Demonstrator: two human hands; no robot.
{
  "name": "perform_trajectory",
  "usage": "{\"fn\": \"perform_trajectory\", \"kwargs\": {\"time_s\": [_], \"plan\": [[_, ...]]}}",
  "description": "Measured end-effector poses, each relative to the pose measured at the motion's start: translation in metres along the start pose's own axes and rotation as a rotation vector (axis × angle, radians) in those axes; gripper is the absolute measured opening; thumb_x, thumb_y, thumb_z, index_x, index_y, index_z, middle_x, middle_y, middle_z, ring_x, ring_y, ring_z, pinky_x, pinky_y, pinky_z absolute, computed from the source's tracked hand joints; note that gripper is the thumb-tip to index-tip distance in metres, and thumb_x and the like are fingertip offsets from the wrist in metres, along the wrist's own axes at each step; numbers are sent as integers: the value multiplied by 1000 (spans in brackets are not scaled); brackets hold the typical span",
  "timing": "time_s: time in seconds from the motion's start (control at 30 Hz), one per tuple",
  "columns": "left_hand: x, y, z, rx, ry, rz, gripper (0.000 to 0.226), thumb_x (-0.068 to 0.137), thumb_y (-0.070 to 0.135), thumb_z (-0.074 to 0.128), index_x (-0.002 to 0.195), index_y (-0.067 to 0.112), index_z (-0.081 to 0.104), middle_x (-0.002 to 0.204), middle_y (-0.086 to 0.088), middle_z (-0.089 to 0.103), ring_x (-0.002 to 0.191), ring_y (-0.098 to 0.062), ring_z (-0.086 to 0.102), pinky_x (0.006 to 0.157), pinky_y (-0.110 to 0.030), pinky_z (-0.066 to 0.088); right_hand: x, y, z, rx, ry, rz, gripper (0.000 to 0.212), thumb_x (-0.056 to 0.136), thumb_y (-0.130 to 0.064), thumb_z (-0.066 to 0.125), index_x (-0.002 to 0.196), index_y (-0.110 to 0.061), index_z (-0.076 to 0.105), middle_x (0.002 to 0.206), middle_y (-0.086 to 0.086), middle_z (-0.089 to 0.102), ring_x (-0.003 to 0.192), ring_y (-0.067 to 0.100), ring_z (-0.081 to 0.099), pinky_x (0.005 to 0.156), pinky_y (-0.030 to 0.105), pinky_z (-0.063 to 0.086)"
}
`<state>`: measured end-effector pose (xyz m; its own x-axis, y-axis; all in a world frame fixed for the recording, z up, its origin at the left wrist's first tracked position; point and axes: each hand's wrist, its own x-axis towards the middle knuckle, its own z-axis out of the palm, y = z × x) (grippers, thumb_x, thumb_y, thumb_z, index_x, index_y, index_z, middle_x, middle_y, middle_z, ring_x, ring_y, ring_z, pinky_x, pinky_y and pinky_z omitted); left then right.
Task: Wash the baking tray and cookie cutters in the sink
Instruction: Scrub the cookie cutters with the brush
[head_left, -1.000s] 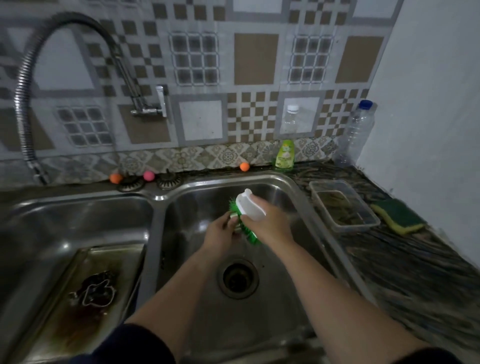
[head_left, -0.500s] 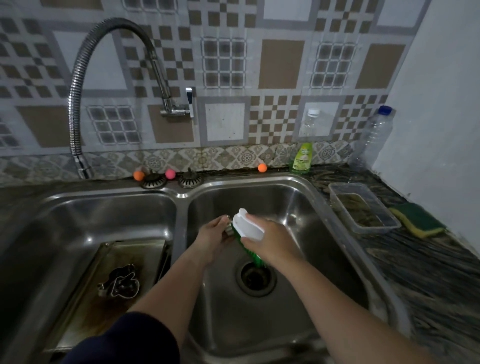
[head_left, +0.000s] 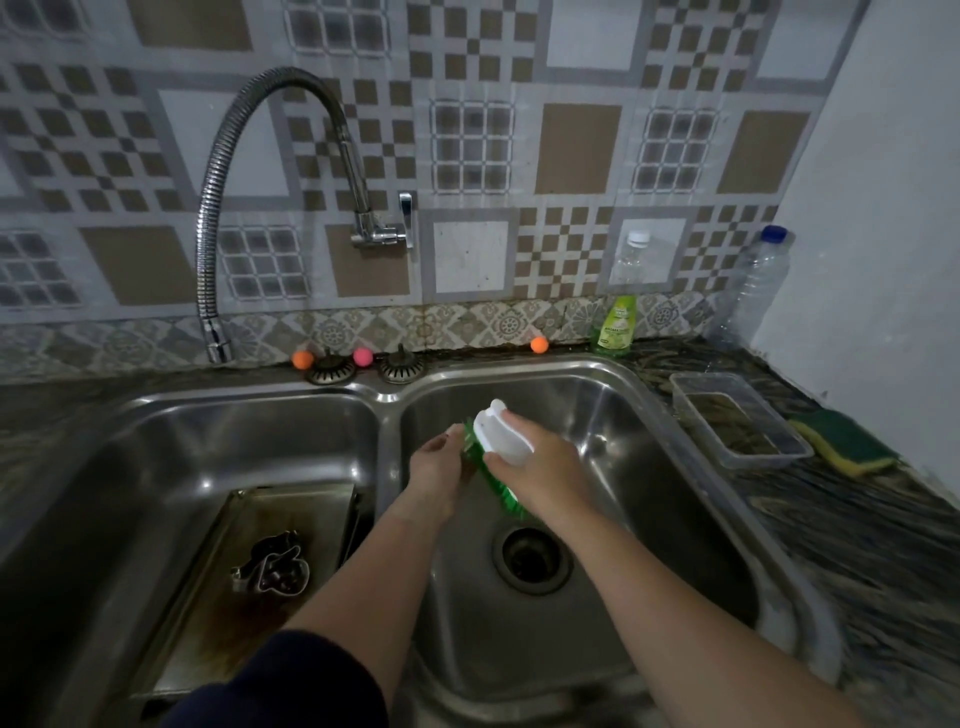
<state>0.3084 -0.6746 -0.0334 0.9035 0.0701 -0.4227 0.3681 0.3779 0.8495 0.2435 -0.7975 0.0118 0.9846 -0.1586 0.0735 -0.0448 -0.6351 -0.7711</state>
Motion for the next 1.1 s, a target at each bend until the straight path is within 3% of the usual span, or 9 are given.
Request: {"fn": "perform_trajectory", "kwargs": {"time_s": [0.1,0.2,0.3,0.43,0.53,0.7,0.8,0.97,1.1], "plan": [[-3,16,-24,388,126,272,40,77,32,77,109,11,67,98,-2,71,94,-18,67,88,-29,53,-4,-3,4,-58,-13,-42,60,81,-34,69,137,-41,48,130,-6,59,117,13,56,89,19,42],[-15,28,-45,820,135,560,38,77,22,76,113,15,67,98,2,69,89,-6,60,74,-9,39,3,-18,5,-64,6,-55,62,80,-35,68,137,-43,47,129,-3,59,117,15,56,86,20,42],[-20,33,-58,1061,96,651,40,72,26,75,111,24,68,97,1,72,90,-14,66,72,-19,45,9,-39,18,-135,-29,-120,63,79,-36,67,138,-43,45,127,1,59,114,18,56,90,27,47],[-29,45,-68,1131,102,639,27,71,26,71,98,25,69,86,-1,71,84,-21,67,70,-28,51,13,-62,36,-204,-25,-120,63,82,-36,65,140,-41,42,126,4,58,115,22,54,89,27,44],[-28,56,-93,1116,174,585,27,76,22,70,103,24,69,93,-2,71,90,-23,66,74,-28,51,6,-73,54,-265,-88,-181,61,83,-36,65,140,-41,43,127,4,58,117,23,53,92,28,42],[-15,57,-152,1138,272,536,54,77,19,73,129,20,58,123,-3,64,110,-22,61,94,-32,49,-4,-77,78,-237,-112,-199,61,81,-34,68,138,-40,47,123,6,60,113,23,56,90,30,45],[-13,43,-186,1157,294,456,51,81,12,69,129,26,56,130,1,58,112,-20,59,93,-29,48,0,-74,84,-223,-92,-168,61,80,-34,69,137,-38,48,123,8,61,111,25,57,90,30,46],[-10,22,-223,1213,307,310,48,81,15,72,126,23,58,121,-1,64,107,-20,62,89,-34,52,3,-65,92,-230,-71,-157,63,78,-34,70,137,-39,48,125,7,61,112,25,57,87,27,44],[-9,13,-232,1252,296,299,56,81,14,72,132,26,54,134,0,55,117,-20,56,93,-32,49,4,-59,94,-224,-69,-131,63,78,-35,69,136,-43,47,124,6,61,114,25,55,86,28,43]]}}
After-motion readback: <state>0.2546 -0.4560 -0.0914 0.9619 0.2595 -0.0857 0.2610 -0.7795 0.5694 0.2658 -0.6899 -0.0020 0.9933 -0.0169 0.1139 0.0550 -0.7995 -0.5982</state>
